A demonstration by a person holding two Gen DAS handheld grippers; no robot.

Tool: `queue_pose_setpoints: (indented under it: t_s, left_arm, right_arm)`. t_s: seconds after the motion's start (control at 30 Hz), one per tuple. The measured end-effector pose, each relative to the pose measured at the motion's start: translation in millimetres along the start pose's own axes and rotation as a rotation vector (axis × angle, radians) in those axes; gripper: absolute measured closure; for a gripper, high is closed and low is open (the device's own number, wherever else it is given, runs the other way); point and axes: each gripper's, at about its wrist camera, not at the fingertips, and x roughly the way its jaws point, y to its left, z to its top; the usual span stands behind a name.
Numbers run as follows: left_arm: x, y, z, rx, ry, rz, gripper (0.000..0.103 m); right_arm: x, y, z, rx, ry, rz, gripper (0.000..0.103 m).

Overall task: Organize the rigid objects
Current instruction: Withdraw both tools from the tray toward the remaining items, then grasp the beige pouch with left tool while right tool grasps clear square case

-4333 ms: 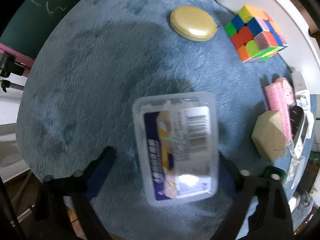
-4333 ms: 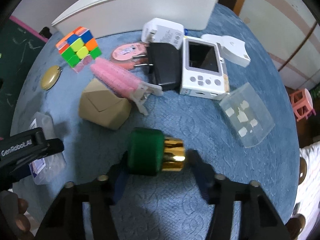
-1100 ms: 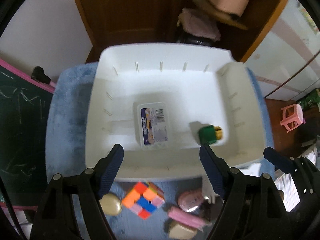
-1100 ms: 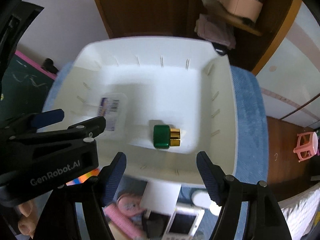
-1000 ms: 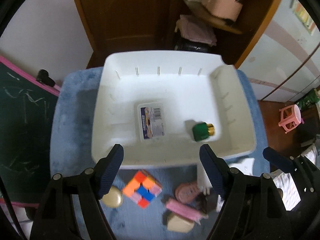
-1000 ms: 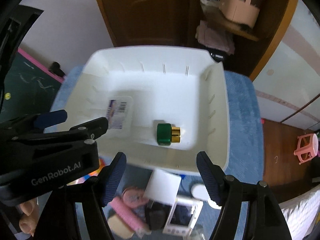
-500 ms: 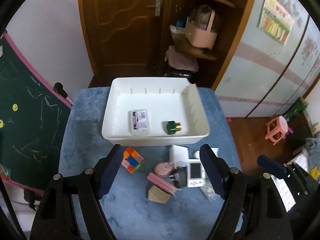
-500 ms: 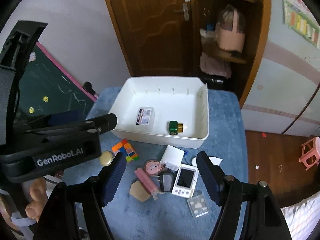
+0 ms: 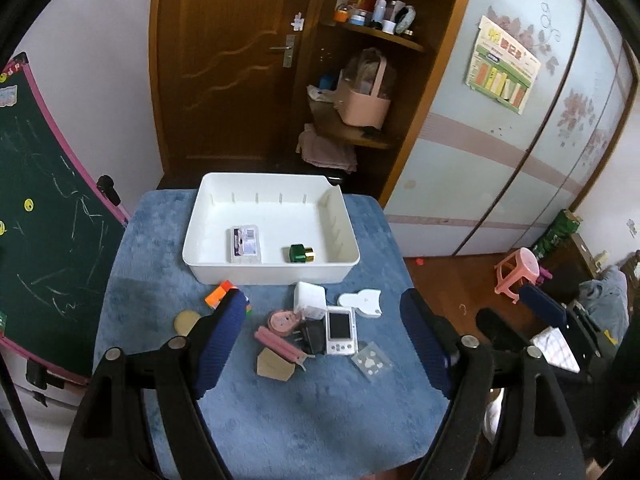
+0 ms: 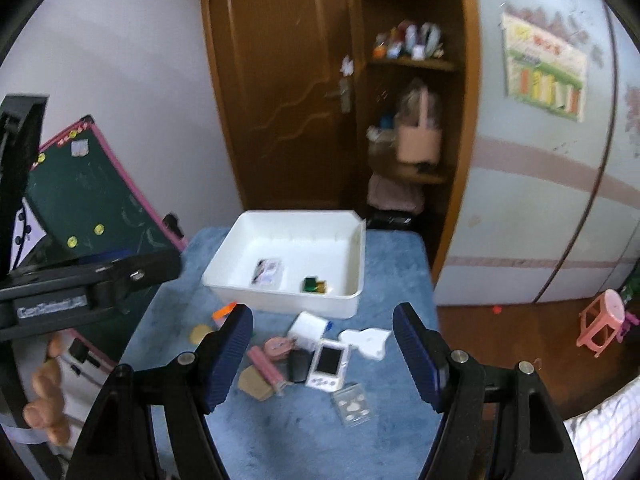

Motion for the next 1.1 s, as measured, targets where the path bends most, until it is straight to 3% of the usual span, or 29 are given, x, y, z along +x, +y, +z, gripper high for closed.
queue_pose_setpoints:
  t_s: [0.17,0.4,0.7,0.83,1.1]
  left_arm:
    - [7.9,9.5,-10.5,-0.071,0.035,-0.11,0.016]
    - [37.6,23.6,-35.5,-0.105,0.09,-0.059,0.016]
    - [96.8,38.5,-87.8,0.035,0.159,-0.014,0.016]
    - [127.7,44.4,-110.6,0.111,0.206,0.001,0.016]
    - [187.0,62.1,-131.1,0.164,0.299,-0.008,0.016]
  right_arm:
    - [-4.9,-17.6,-21.2,0.006,-0.002,-0.025,0.03]
    - [9.0,-24.2,-59.7,-0.003,0.065,-0.056,0.028]
    - [60.0,-23.2,-119.9,0.003,0.23,-0.01,0.028]
    - [78.9,-16.4,-140.0,-0.046,0.266,-0.025,0.028]
    - [128.5,-12.3,-166.2,-0.068,0.32,-0.017,0.028]
